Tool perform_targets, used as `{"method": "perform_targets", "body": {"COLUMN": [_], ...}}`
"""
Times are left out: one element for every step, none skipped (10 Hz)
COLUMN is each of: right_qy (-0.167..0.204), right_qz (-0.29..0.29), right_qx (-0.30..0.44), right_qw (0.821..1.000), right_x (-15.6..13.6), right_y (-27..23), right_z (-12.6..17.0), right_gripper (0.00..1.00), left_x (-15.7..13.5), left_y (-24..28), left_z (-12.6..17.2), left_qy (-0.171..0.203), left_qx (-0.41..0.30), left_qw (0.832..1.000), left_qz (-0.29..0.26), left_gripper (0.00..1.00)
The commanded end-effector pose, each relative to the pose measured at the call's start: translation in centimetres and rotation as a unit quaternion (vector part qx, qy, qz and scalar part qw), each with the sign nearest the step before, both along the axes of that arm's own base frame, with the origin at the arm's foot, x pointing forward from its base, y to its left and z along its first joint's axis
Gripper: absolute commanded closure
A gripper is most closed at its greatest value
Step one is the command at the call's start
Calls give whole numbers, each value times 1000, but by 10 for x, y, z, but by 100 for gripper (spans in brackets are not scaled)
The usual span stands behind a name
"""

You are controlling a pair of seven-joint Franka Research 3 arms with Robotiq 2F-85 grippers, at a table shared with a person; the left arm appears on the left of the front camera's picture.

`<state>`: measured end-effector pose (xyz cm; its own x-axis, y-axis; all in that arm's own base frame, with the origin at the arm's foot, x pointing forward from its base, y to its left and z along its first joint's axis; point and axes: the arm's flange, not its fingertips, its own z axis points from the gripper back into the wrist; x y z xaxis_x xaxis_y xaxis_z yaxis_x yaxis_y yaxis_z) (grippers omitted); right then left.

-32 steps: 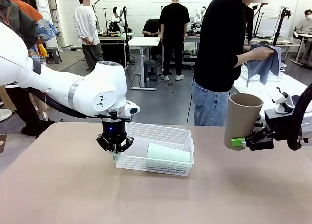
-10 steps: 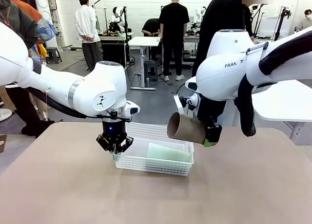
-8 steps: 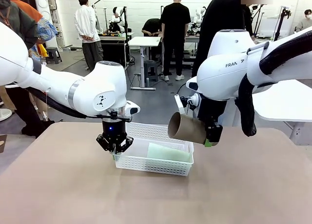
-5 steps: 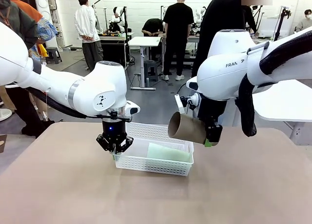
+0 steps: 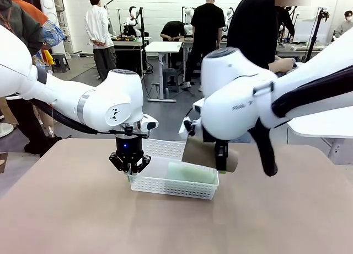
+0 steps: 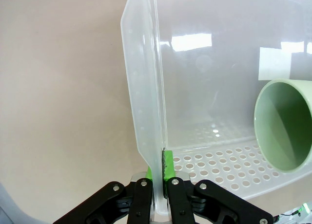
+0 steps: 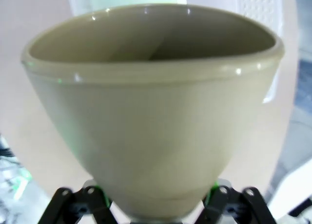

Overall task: Clean and organize the cups into the basket.
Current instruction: Pick up the Reusable plastic cup from the right side of the table and stack it inside the Organizing basket in the center of the table.

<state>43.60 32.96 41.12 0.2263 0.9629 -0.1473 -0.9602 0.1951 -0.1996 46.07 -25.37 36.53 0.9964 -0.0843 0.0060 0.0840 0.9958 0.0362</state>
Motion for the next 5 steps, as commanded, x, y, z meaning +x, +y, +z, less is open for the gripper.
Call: {"method": "perform_targets", "body": {"right_qy": [22,21,18,21,20], "right_qz": [-23,-21,-22,-15,-10], "right_qx": [-22,-11,-1,12,29], "right_qw": [999,999,1000,1000,999], "right_x": [23,29,36,43,49], "right_y": [31,36,38,40,41], "right_z": [-6,-6,-6,-6,-6], "right_gripper": [22,22,22,22,22], "left_x": [0,0,0,0,0], "left_y": [0,0,0,0,0], "left_z": [1,1,1,1,1], "left_qy": [0,0,0,0,0], "left_qx": [0,0,0,0,0], "left_qw": [1000,1000,1000,1000,1000], "left_qz": [0,0,0,0,0], "left_gripper": [95,95,95,95,95]}}
